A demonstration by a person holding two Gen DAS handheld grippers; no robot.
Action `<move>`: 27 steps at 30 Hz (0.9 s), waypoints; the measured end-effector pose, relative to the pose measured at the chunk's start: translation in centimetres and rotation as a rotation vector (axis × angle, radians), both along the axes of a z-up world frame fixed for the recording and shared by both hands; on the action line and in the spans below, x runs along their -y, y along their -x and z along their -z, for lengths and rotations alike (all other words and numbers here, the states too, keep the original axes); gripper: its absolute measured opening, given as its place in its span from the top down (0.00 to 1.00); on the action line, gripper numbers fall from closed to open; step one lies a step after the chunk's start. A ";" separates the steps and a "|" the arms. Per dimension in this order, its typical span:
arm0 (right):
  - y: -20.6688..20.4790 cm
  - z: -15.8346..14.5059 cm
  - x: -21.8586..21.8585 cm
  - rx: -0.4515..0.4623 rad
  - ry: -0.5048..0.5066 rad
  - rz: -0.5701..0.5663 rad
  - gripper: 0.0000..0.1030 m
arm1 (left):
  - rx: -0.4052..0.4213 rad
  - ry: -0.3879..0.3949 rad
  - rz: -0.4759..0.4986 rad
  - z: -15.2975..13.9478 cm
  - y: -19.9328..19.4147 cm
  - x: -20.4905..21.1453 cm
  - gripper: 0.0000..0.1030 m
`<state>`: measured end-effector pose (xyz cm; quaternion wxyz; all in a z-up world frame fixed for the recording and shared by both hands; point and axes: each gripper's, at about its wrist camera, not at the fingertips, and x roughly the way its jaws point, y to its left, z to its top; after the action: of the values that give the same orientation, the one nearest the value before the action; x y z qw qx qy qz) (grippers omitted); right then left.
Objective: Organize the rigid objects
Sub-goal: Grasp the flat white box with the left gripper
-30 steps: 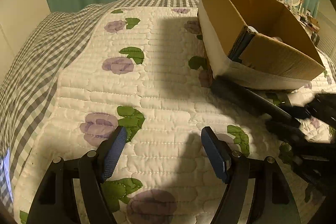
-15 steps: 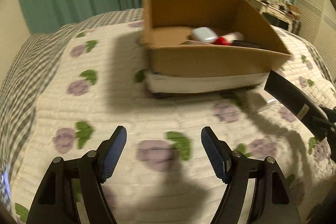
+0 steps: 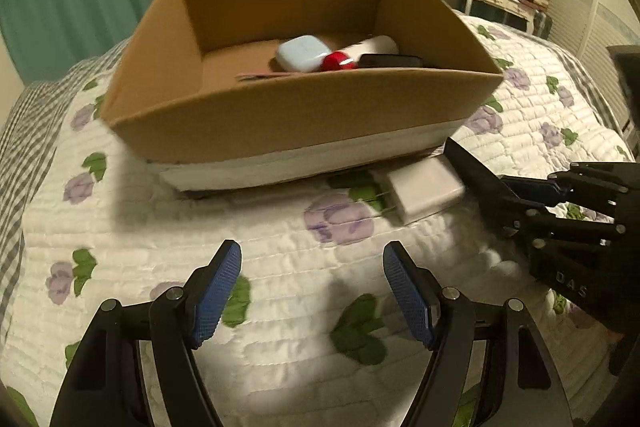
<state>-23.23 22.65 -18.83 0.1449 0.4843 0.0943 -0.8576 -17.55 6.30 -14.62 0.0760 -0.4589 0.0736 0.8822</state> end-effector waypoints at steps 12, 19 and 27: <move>1.0 -1.9 -5.7 -0.012 0.125 0.150 0.82 | 0.028 -0.067 0.084 1.4 3.4 -7.1 0.26; 1.6 -1.2 -5.9 0.000 0.114 0.156 0.82 | 0.049 -0.056 0.066 3.1 5.0 -8.1 0.29; 0.8 -2.1 -5.8 -0.046 0.100 0.161 0.82 | -0.001 -0.076 0.080 1.2 2.6 -6.9 0.42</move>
<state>-24.02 28.41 -16.71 0.0972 0.4627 0.0152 -0.8810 -20.16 13.19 -15.82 0.1285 -0.4517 0.0584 0.8809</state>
